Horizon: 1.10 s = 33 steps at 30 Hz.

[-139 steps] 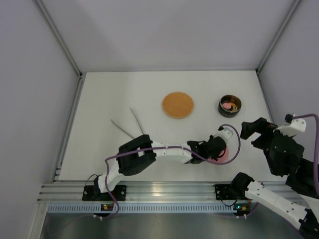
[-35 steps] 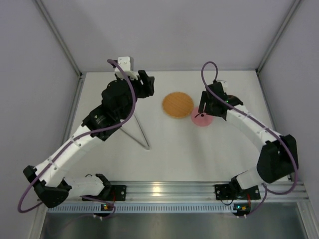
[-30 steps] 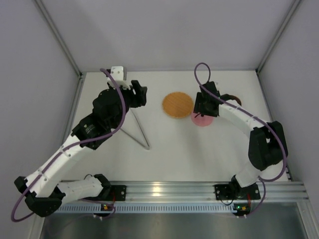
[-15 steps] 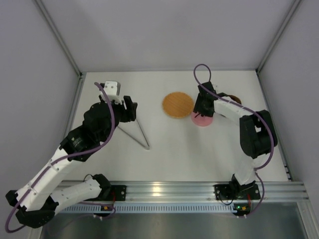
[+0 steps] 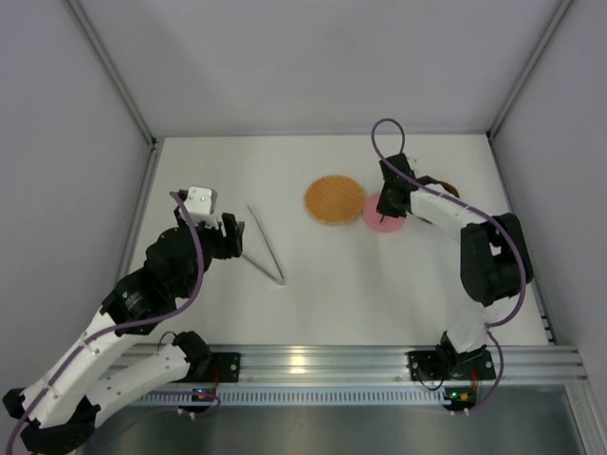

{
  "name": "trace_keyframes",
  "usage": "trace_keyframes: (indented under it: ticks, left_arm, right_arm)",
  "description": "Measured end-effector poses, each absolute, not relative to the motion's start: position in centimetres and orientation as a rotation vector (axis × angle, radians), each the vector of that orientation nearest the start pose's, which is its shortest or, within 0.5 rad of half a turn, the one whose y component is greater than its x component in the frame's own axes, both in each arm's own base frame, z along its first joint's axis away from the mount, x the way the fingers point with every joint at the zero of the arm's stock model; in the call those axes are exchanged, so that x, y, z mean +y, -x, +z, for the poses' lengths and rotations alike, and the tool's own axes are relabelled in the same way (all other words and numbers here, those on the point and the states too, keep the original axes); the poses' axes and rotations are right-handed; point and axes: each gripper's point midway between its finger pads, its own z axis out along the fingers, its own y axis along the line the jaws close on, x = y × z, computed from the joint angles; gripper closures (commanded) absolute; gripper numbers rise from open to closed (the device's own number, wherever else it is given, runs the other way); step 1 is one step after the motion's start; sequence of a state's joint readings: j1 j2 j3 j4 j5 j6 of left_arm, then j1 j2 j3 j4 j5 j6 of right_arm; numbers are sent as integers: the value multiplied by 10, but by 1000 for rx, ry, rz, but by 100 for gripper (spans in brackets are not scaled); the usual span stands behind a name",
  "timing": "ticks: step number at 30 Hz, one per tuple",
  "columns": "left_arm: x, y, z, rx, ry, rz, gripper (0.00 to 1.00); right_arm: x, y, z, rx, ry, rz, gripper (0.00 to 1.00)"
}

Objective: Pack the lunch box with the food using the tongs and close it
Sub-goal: Pick up the box lid from the center of the board, then close the box lid on the packing box.

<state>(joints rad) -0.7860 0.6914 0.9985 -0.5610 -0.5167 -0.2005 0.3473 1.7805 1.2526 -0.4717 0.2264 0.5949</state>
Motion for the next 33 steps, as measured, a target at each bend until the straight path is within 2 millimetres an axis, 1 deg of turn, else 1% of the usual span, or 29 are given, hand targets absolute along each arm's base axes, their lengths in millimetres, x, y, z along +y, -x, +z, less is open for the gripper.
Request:
trace_keyframes:
  ticks: [3,6,8,10,12,14,19,22,24,29,30,33]
  left_arm:
    - [-112,-225,310,1782,-167,-231,32]
    - [-110,-224,302,1786,-171,-223,32]
    - [-109,-223,297,1793,-175,-218,31]
    - [-109,-223,295,1796,-176,-215,31]
    - [-108,-222,294,1796,-176,-215,31]
    - [-107,-222,294,1790,-173,-219,31]
    - [-106,-221,294,1785,-169,-222,30]
    - [-107,-221,293,1787,-171,-221,30]
    - [-107,-221,292,1790,-172,-220,30]
    - [-107,-221,290,1794,-175,-217,30]
    - [-107,-221,289,1796,-176,-215,30]
    - [-107,-221,288,1797,-177,-215,29]
  right_arm:
    - [127,-402,95,2459,-370,101,100]
    - [123,-399,132,2383,-348,121,100]
    - [115,-396,157,2323,-342,112,100]
    - [106,-391,179,2273,-344,90,100]
    - [95,-391,193,2243,-357,66,100]
    - [77,-394,198,2225,-392,31,100]
    - [17,-397,189,2220,-544,-61,100]
    - [-7,-400,179,2236,-606,-81,100]
    - [-15,-402,165,2267,-632,-84,100]
    - [-19,-407,116,2399,-663,-54,100]
    - [-20,-410,111,2406,-668,-44,100]
    - [-20,-421,111,2403,-665,-20,100]
